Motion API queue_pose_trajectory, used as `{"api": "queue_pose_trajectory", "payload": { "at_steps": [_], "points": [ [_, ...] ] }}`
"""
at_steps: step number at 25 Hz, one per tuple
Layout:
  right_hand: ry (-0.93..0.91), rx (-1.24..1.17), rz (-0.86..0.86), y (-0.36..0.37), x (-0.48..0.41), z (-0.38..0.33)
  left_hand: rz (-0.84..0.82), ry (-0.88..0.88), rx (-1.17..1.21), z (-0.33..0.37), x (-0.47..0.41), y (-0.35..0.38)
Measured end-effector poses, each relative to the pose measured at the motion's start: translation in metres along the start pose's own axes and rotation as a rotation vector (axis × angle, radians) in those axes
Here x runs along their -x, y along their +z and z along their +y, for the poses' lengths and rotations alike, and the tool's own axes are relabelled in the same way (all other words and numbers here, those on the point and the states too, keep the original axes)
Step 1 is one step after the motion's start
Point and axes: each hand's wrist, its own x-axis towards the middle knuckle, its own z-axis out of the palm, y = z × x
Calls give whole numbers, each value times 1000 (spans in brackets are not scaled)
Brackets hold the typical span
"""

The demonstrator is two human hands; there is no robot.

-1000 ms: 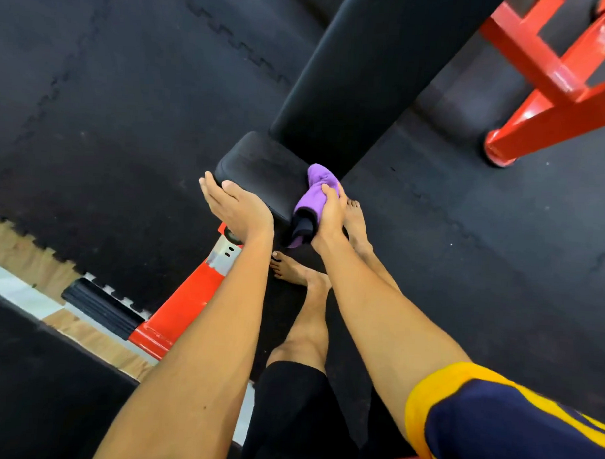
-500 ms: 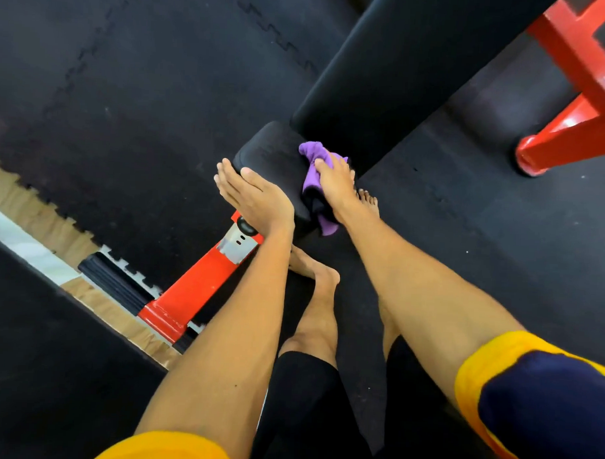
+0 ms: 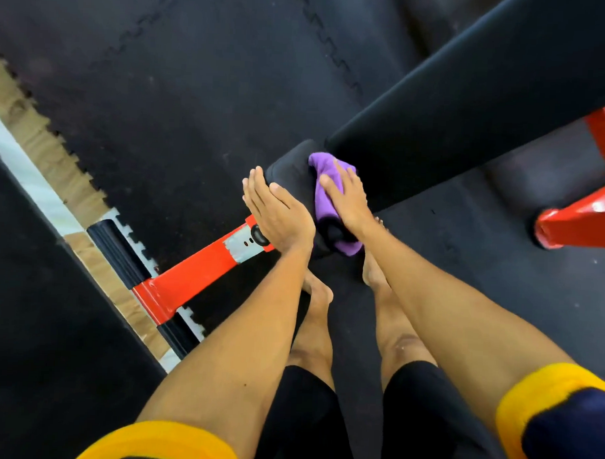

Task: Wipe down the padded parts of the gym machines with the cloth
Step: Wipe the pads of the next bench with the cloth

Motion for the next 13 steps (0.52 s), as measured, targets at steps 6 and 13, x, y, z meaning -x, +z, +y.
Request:
{"api": "queue_pose_trajectory", "payload": {
  "at_steps": [6, 13],
  "points": [
    [-328, -88, -155, 4, 23, -43, -19, -1, -31, 1, -1, -2],
    [-191, 39, -136, -3, -44, -39, 16, 12, -28, -6, 0, 4]
  ]
}}
